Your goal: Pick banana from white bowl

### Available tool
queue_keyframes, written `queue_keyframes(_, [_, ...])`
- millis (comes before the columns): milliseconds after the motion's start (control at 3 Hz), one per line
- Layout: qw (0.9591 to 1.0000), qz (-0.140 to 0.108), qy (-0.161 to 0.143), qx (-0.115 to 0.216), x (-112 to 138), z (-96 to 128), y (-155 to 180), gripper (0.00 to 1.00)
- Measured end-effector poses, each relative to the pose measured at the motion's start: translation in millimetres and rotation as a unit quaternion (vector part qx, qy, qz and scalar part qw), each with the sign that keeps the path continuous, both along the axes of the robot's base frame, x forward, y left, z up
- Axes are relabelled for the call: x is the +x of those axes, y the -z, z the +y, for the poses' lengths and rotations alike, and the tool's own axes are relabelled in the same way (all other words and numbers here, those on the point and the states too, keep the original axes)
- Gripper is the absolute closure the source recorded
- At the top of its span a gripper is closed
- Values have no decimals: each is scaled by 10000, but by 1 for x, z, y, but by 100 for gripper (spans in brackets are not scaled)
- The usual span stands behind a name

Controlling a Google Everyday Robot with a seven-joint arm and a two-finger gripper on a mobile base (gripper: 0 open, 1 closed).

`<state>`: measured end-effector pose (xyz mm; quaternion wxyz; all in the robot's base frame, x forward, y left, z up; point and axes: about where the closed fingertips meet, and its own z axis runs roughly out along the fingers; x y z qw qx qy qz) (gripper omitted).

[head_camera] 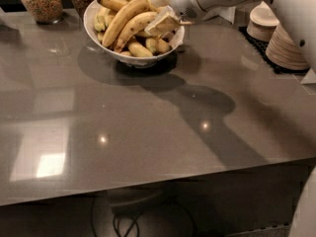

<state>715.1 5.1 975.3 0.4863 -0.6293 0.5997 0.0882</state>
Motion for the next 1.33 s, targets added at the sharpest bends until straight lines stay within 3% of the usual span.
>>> queue_keyframes(1000, [9998,177,-64,87,30,11,15,43])
queue_keyframes(1333, [9994,316,-59,91,31,13,24,60])
